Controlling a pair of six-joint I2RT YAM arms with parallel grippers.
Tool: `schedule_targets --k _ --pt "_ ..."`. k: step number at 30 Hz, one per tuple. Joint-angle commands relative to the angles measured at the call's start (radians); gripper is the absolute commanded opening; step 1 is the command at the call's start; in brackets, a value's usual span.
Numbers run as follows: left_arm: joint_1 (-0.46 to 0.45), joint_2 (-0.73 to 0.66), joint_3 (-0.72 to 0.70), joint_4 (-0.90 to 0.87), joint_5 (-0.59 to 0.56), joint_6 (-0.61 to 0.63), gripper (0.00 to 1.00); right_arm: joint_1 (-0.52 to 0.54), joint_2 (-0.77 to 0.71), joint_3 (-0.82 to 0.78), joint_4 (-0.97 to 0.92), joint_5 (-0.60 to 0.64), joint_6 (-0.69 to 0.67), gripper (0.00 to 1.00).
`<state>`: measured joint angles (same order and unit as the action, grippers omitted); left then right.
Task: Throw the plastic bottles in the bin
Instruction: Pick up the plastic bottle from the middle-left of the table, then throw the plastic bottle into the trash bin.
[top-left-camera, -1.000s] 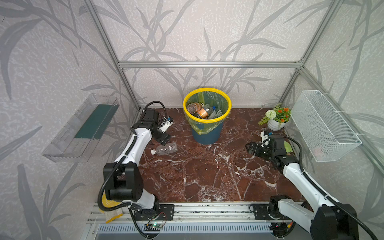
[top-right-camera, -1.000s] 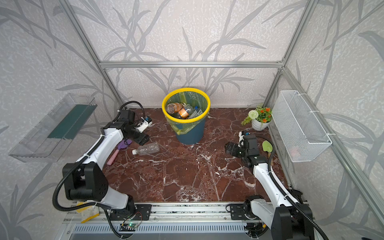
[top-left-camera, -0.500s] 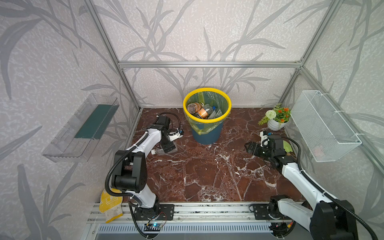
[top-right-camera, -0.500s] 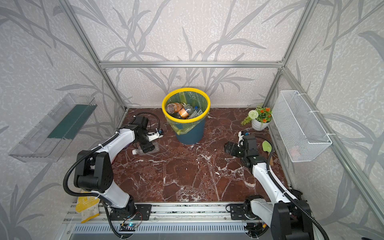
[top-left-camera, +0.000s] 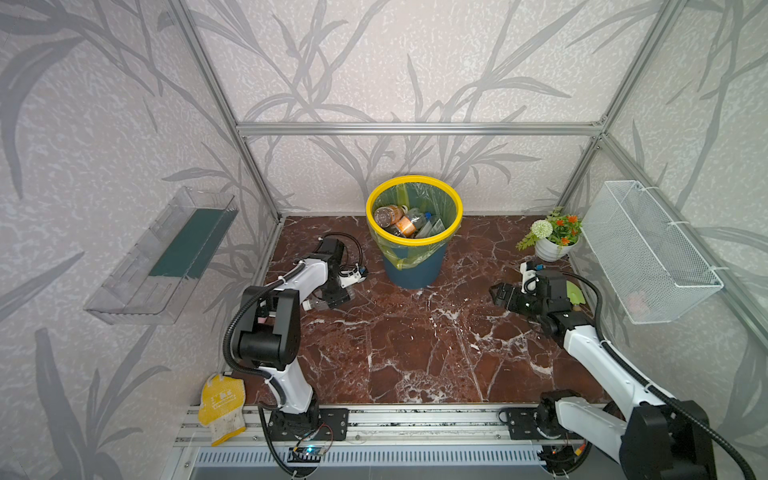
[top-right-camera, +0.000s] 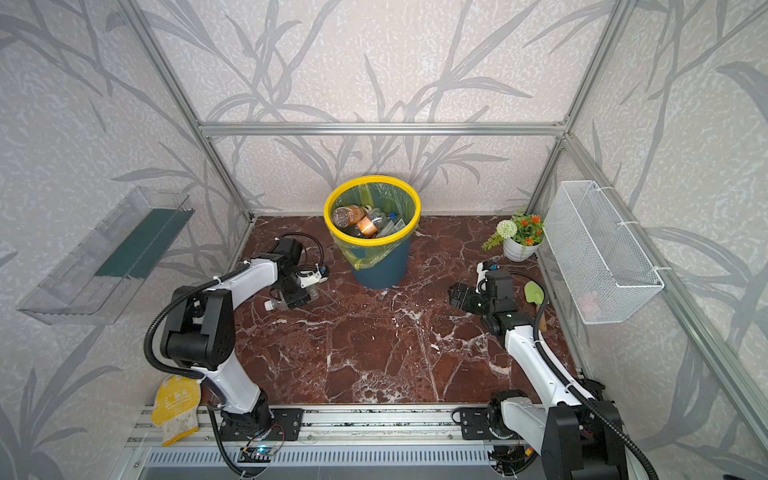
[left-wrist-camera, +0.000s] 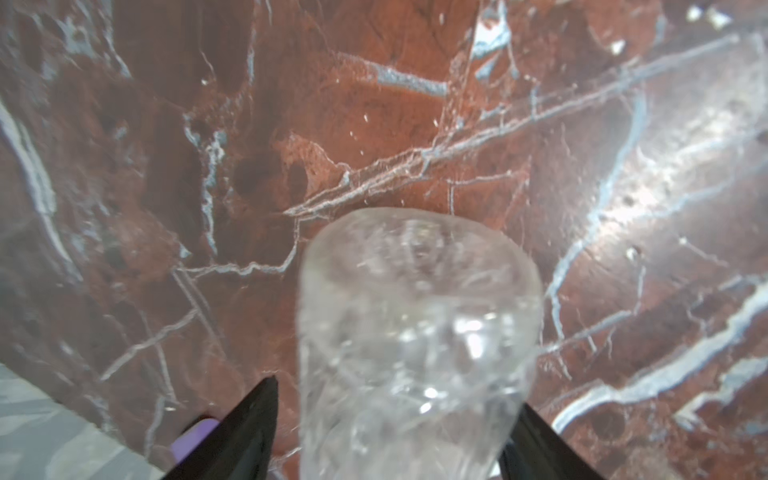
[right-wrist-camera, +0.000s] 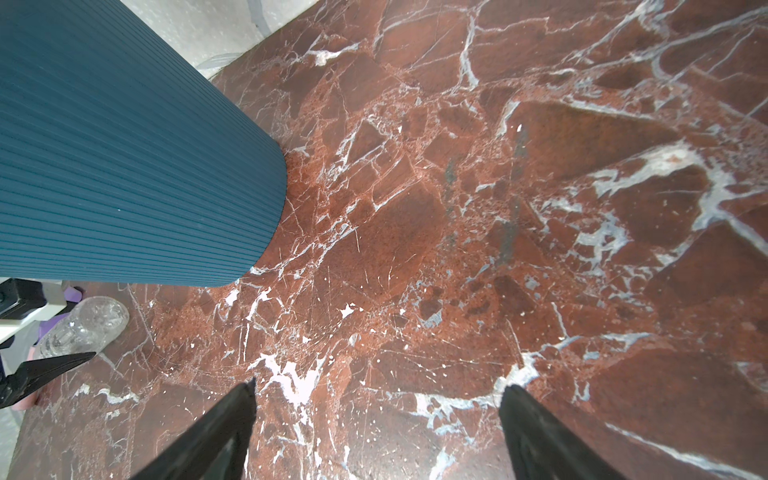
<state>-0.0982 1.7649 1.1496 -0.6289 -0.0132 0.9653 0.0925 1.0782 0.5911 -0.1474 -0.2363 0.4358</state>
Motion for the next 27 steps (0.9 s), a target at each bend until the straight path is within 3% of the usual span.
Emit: schedule_targets --k 1,5,10,14,22,27 --pt "0.014 0.015 0.028 -0.045 0.035 0.014 0.67 0.005 -0.02 -0.015 -0.019 0.019 -0.016 0.93" --pt "0.014 -0.008 0.035 -0.052 0.041 0.001 0.62 0.004 -0.021 -0.016 -0.02 0.023 -0.014 0.93" --pt "0.025 -0.088 0.064 -0.049 0.072 -0.101 0.44 0.005 -0.018 -0.017 -0.014 0.026 -0.009 0.93" --pt "0.028 -0.246 0.058 -0.008 0.11 -0.21 0.44 0.004 -0.015 -0.009 -0.023 0.022 -0.009 0.92" --pt "0.041 -0.71 0.019 0.099 0.169 -0.469 0.46 0.007 -0.057 0.02 -0.06 0.015 0.004 0.92" --pt "0.03 -0.9 0.006 0.396 0.293 -0.734 0.51 0.017 -0.061 0.059 -0.095 0.019 -0.002 0.92"
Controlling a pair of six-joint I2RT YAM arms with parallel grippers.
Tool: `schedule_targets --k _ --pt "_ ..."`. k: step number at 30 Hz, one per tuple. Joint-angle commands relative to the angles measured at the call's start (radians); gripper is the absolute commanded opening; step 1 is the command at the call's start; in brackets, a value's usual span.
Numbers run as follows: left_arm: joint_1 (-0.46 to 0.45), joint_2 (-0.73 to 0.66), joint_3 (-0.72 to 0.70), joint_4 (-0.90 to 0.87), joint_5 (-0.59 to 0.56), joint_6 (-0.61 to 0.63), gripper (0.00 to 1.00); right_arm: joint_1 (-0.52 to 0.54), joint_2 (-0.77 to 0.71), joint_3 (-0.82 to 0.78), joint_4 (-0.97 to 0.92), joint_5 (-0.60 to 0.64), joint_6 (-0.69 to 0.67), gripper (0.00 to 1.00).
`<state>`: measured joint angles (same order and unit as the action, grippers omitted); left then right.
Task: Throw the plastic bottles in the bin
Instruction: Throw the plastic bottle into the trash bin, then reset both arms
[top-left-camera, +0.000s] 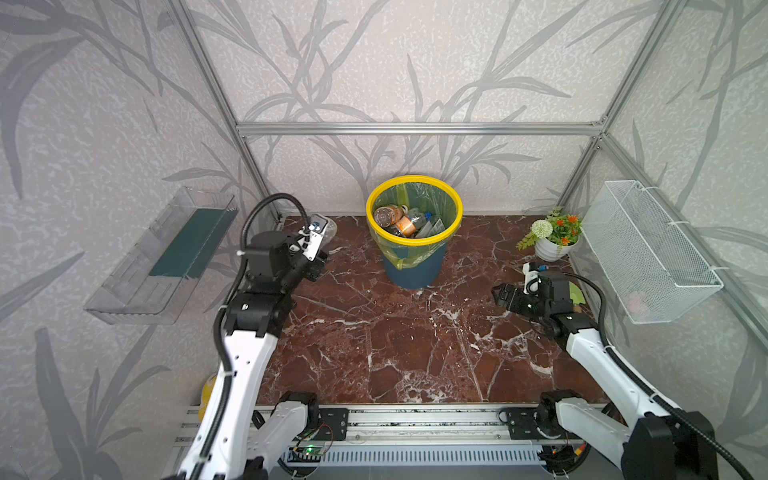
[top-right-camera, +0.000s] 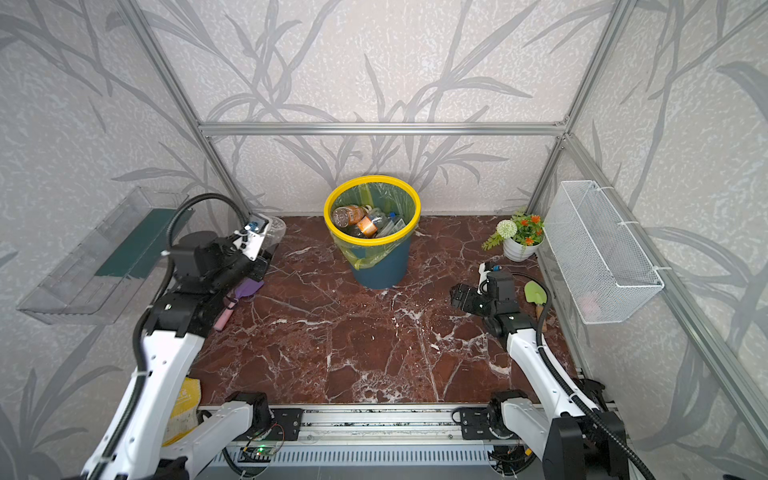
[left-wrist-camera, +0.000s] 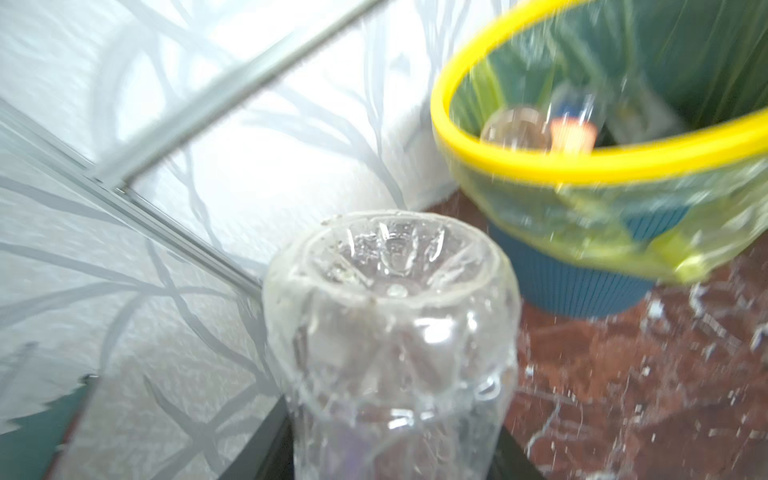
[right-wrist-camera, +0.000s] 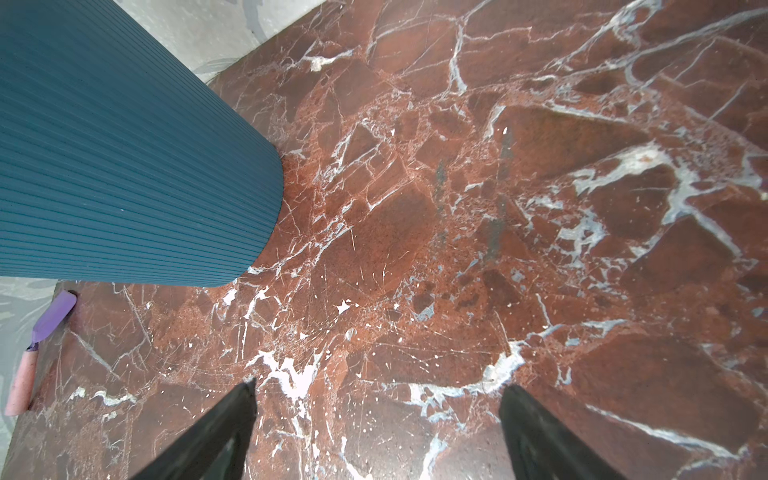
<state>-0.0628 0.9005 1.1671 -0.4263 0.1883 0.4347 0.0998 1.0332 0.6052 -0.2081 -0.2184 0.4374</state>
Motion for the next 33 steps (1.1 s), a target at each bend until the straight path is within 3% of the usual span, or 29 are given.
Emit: schedule_targets --k 1,4,8,9,11,14,16,20,23,27,33 --pt "-0.009 -0.019 0.019 0.217 0.118 -0.249 0.52 0.014 -0.016 0.049 -0.034 0.004 -0.001 0.92" --pt "-0.057 0.126 0.192 0.204 0.167 -0.338 0.53 0.032 -0.016 0.069 -0.035 0.009 0.01 0.92" --pt "-0.188 0.43 0.497 0.113 0.19 -0.334 0.56 0.069 -0.019 0.08 -0.033 0.042 0.023 0.92" --pt "-0.216 0.512 0.605 0.056 0.221 -0.318 0.62 0.076 -0.02 0.084 -0.036 0.049 0.024 0.92" --pt "-0.249 0.644 0.753 -0.017 0.27 -0.314 0.99 0.081 -0.026 0.083 -0.04 0.057 0.029 0.92" --pt "-0.303 0.721 0.857 -0.076 0.25 -0.268 0.99 0.081 -0.038 0.072 -0.045 0.071 0.032 0.92" --pt "-0.302 0.711 0.835 -0.049 0.208 -0.28 0.99 0.082 -0.038 0.065 -0.047 0.079 0.028 0.92" --pt "-0.293 0.605 0.721 -0.044 -0.066 -0.302 0.99 0.081 -0.021 0.062 -0.046 0.08 0.017 0.92" --pt "-0.234 0.426 0.487 0.09 -0.214 -0.386 0.99 0.083 0.001 0.061 -0.035 0.085 0.006 0.92" --pt "-0.063 0.197 0.17 0.172 -0.307 -0.596 0.99 0.081 0.027 0.072 -0.035 0.118 -0.03 0.92" --pt "0.049 0.07 -0.205 0.187 -0.513 -0.823 0.99 0.08 0.051 0.102 -0.05 0.211 -0.079 0.93"
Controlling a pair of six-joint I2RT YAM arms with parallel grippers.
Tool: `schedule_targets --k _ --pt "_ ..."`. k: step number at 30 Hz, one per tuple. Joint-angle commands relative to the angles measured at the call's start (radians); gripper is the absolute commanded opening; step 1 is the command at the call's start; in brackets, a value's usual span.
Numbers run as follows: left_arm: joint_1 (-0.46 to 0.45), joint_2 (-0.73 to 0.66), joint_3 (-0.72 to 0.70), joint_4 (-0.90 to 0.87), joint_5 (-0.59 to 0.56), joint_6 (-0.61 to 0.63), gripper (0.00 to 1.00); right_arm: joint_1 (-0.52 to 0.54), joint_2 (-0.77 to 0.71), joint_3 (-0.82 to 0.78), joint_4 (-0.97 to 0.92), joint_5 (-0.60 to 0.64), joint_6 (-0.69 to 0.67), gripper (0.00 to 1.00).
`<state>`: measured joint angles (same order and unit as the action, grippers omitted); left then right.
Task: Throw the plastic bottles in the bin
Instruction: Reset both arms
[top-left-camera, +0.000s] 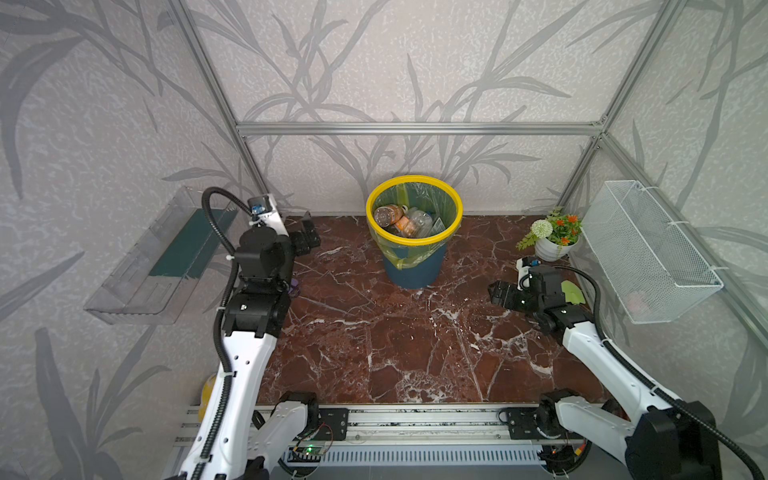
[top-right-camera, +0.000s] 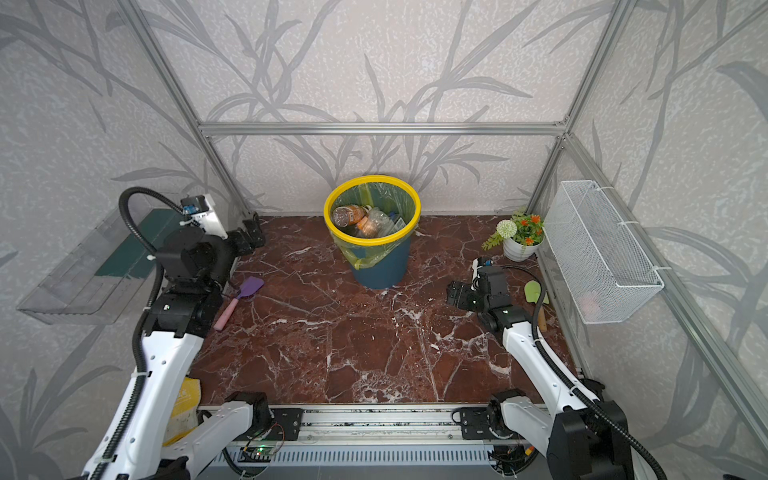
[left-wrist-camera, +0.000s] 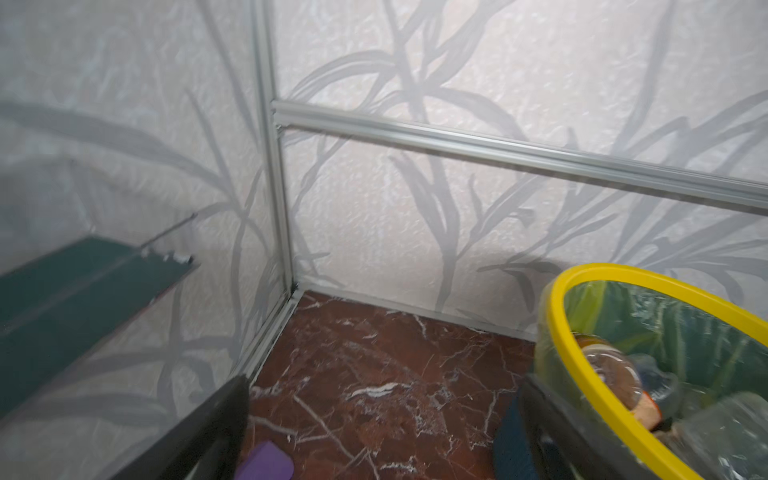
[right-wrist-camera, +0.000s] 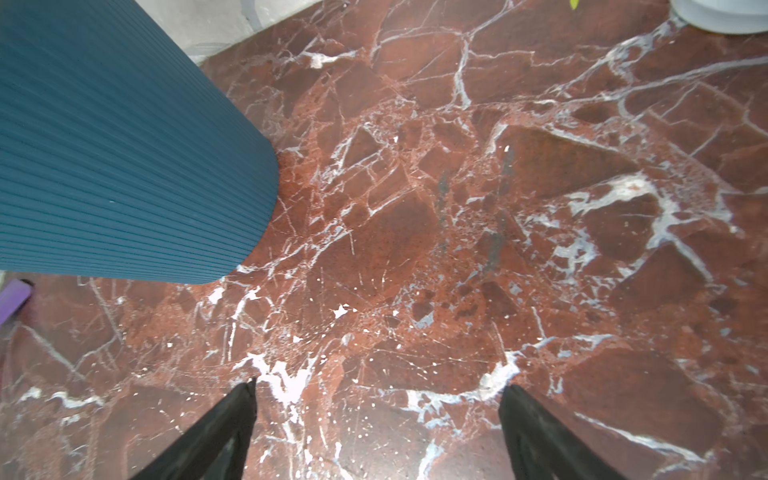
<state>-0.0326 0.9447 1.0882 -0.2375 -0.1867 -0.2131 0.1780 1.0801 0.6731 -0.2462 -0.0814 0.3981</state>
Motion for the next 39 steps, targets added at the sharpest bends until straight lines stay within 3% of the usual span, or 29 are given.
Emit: schedule_targets --k 1,7,14,21,24,28,30,32,33,35,37,39 --pt "0.021 0.021 -0.192 0.015 -0.172 -0.201 0.99 0.002 0.004 0.026 -0.001 0.118 -0.044 0.93" --pt "0.022 0.058 -0.447 0.181 -0.374 -0.289 0.99 0.001 -0.045 -0.097 0.163 0.425 -0.077 0.96" --pt "0.019 0.171 -0.59 0.465 -0.412 -0.116 0.99 0.0 -0.026 -0.284 0.577 0.618 -0.229 0.97" --pt "0.02 0.403 -0.664 0.818 -0.292 0.05 0.99 0.002 0.247 -0.4 1.134 0.59 -0.347 0.97" --pt "0.022 0.479 -0.604 0.81 -0.192 0.087 0.98 -0.005 0.347 -0.366 1.224 0.542 -0.405 0.97" --pt "0.013 0.545 -0.599 0.865 -0.112 0.133 0.94 -0.006 0.417 -0.321 1.185 0.435 -0.43 0.96" --pt "0.013 0.549 -0.664 0.991 -0.051 0.16 0.94 -0.006 0.429 -0.301 1.151 0.385 -0.441 0.96" --pt "0.013 0.599 -0.712 1.146 -0.018 0.187 0.95 -0.007 0.5 -0.305 1.239 0.35 -0.466 0.97" --pt "0.015 0.606 -0.707 1.139 -0.018 0.184 0.96 -0.006 0.532 -0.328 1.329 0.358 -0.477 0.98" --pt "0.028 0.568 -0.662 0.987 0.005 0.16 0.97 -0.008 0.483 -0.312 1.21 0.369 -0.446 0.99" --pt "0.037 0.588 -0.679 1.058 0.01 0.158 0.98 -0.008 0.491 -0.304 1.217 0.372 -0.448 0.99" --pt "0.039 0.576 -0.668 1.02 0.018 0.158 0.99 -0.005 0.519 -0.322 1.293 0.373 -0.466 0.99"
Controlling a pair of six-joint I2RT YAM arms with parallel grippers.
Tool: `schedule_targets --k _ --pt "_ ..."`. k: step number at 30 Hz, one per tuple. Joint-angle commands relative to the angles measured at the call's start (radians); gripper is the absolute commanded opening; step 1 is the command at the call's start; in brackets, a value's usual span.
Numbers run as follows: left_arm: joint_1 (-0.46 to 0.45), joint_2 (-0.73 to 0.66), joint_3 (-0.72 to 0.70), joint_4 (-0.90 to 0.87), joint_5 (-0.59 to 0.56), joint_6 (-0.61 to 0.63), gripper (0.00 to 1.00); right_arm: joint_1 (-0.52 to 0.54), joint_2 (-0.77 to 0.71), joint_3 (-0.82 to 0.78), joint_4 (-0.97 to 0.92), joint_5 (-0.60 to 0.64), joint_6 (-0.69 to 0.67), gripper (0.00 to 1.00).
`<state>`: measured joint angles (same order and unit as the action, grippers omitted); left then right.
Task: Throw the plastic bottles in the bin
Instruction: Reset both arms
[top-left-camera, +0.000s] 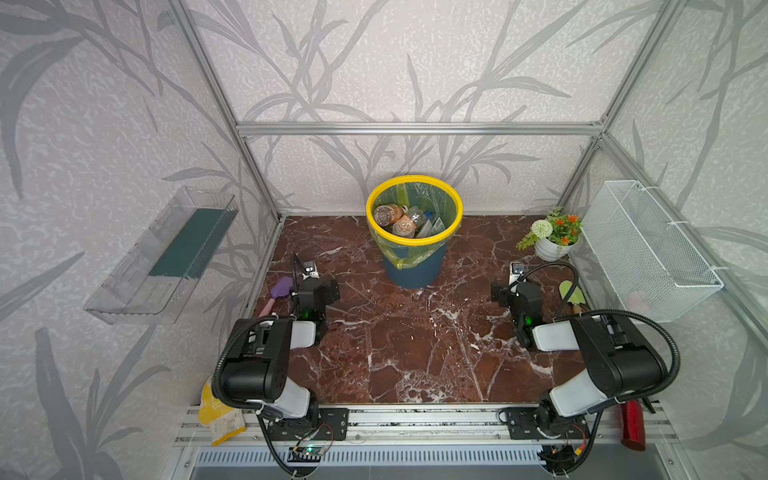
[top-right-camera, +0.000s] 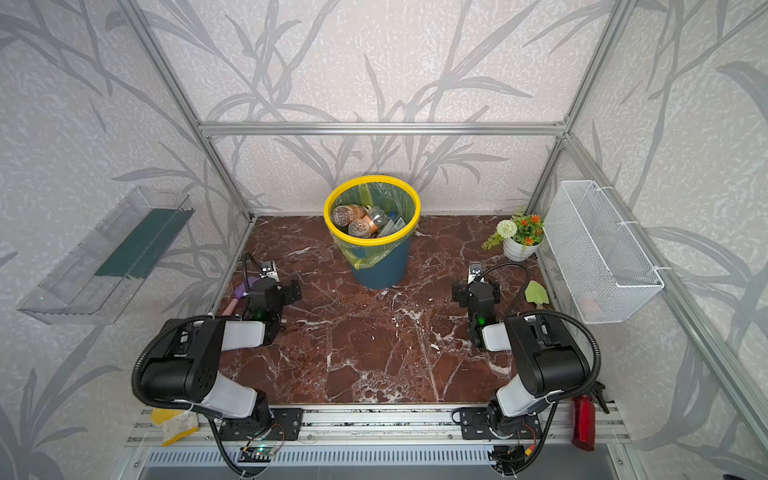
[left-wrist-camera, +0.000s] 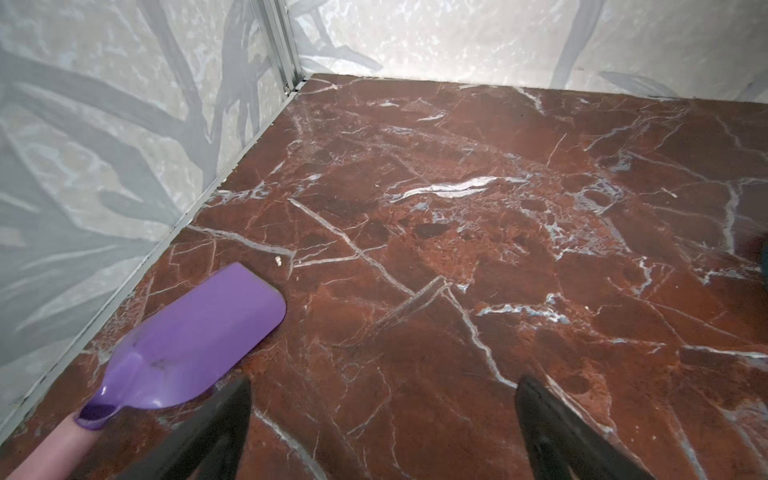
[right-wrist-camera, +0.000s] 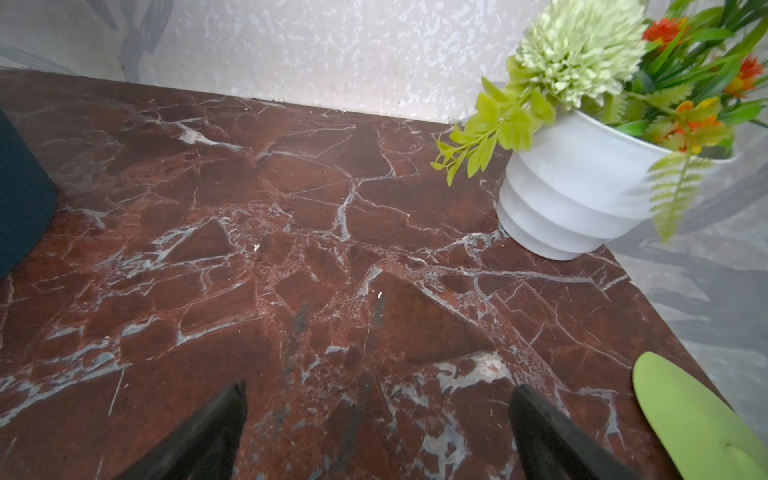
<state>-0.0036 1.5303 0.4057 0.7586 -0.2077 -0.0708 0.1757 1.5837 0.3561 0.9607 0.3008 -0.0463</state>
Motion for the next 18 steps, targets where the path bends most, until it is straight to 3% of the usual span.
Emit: schedule_targets --k 1,18 --pt "0.008 -0.004 0.01 0.037 0.034 0.018 0.99 -0.002 -0.002 0.0 0.047 -0.014 -0.014 0.99" --pt "0.009 -0.009 0.015 0.017 0.039 0.016 0.99 -0.031 0.005 0.009 0.042 -0.077 -0.004 0.99"
